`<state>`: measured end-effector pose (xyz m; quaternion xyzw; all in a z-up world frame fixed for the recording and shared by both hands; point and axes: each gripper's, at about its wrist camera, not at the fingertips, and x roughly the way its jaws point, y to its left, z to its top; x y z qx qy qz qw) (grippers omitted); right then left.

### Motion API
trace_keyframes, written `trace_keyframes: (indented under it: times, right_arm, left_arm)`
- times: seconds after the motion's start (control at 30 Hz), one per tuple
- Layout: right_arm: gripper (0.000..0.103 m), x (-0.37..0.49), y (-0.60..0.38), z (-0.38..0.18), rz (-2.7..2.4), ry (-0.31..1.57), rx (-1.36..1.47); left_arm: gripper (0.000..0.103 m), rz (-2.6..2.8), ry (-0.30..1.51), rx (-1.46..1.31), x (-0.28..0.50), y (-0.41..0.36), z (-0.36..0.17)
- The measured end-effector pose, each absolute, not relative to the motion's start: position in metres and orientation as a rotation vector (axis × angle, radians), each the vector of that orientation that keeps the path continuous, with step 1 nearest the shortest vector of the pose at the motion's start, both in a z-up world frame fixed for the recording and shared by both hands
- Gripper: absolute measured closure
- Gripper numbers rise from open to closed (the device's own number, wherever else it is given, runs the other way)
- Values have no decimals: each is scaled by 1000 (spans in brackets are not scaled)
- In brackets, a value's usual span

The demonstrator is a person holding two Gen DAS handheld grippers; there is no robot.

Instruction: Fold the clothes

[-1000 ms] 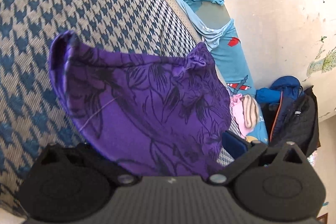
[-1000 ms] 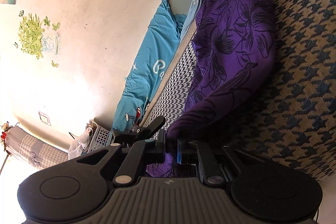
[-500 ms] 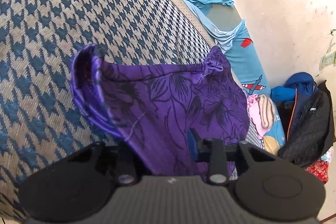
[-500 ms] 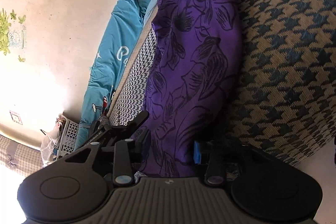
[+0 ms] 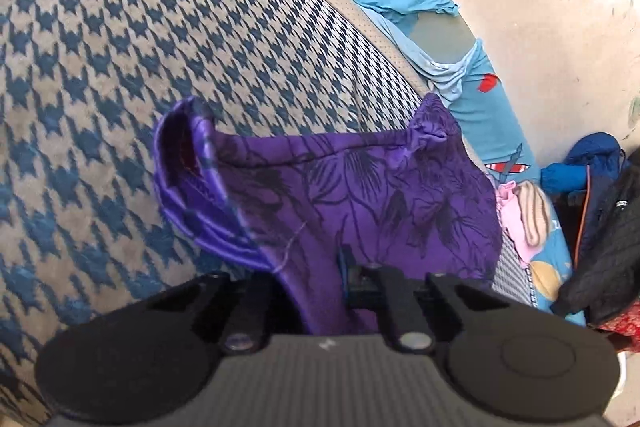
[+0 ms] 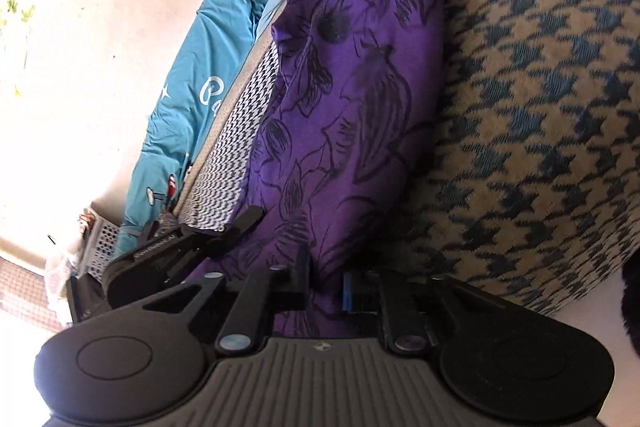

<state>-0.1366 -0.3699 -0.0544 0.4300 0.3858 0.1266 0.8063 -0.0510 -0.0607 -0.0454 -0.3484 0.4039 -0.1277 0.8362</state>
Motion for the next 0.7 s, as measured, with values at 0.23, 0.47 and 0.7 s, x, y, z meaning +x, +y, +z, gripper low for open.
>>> trace_keyframes:
  times: [0.23,0.47,0.7]
  right_arm:
    - [91,-133,-348,-46,346,820,845]
    - [91,-121,-313,-39,449,828,802]
    - [91,-114,-259,-36,590,873,735]
  left_arm:
    - [94,-234,780,-649,-56,-53,-17]
    - [94,-197,746,-630,-48,-22,5]
    - [94,-152,711,-583,-41,12,35]
